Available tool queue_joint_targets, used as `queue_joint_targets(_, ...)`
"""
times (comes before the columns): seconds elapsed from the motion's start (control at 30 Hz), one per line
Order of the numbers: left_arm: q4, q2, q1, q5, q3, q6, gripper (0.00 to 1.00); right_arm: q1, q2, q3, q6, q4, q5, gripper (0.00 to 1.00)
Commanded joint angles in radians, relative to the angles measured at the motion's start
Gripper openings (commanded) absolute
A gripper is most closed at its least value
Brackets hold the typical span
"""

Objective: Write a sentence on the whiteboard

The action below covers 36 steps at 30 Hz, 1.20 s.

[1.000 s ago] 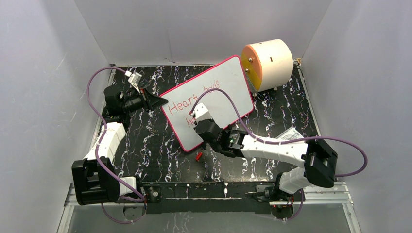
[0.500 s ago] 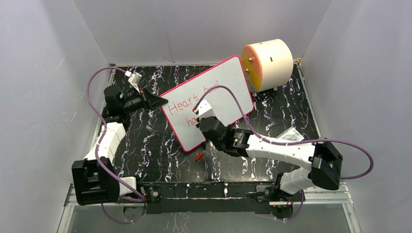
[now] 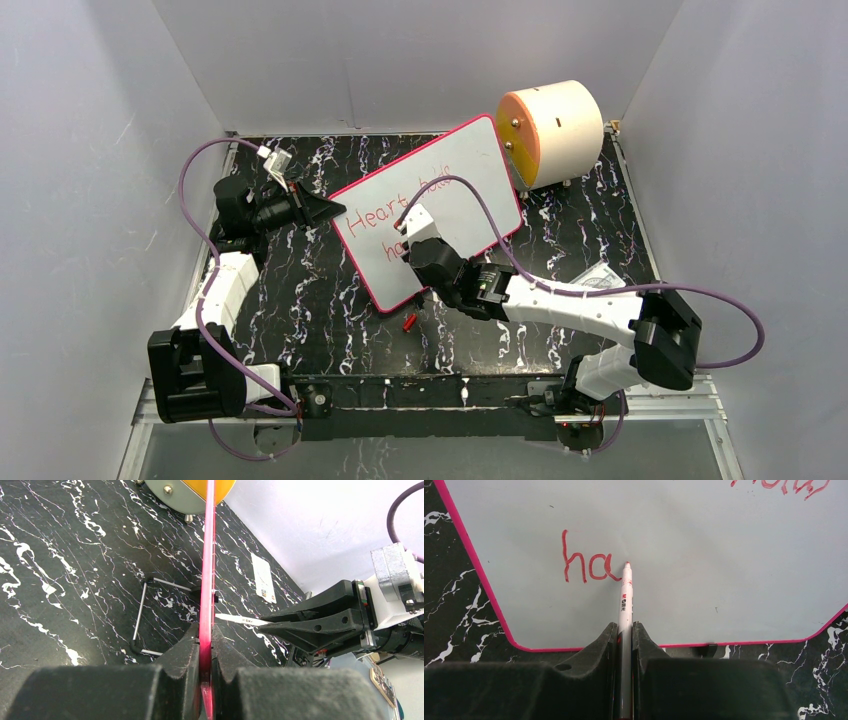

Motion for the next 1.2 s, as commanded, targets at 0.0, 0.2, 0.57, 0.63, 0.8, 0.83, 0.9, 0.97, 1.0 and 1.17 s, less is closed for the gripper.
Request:
queue_joint_targets(0.0,-0.046,-0.019,-0.007,0.012,0.003,0.041,0.0,-0.005,0.004,0.041,-0.013,0.069,-0.001,0.0)
queue_joint_targets(0.2,-0.046,-0.019,-0.007,0.014,0.003,0.04,0.0,-0.008,0.01,0.049,-0.019,0.079,-0.006,0.0)
queue_joint_targets(0.57,-0.045,-0.022,-0.007,0.015,0.002,0.04,0.0,-0.016,0.028,0.052,-0.003,0.046,-0.009,0.0)
queue_joint_targets(0.63,-0.045,-0.022,-0.007,0.015,0.002,0.04,0.0,-0.017,0.029,0.052,0.001,0.04,-0.01,0.0)
queue_joint_targets(0.8,-0.046,-0.022,-0.007,0.013,0.002,0.04,0.0,-0.02,0.036,0.056,0.008,0.024,-0.017,0.0)
queue_joint_targets(0.83,-0.045,-0.022,-0.007,0.013,0.002,0.04,0.0,-0.023,0.037,0.057,0.01,0.02,-0.018,0.0)
queue_joint_targets(0.9,-0.046,-0.022,-0.007,0.013,0.002,0.04,0.0,-0.022,0.04,0.062,0.015,0.006,-0.021,0.0)
queue_joint_targets(0.97,-0.046,-0.022,-0.007,0.013,0.002,0.04,0.0,-0.022,0.04,0.066,0.021,-0.01,-0.026,0.0)
queue_joint_targets(1.0,-0.045,-0.022,-0.007,0.013,0.002,0.04,0.0,-0.022,0.04,0.069,0.026,-0.022,-0.027,0.0)
queue_joint_targets(1.17,-0.046,-0.023,-0.007,0.013,0.002,0.04,0.0,-0.022,0.046,0.078,0.053,-0.081,-0.045,0.0)
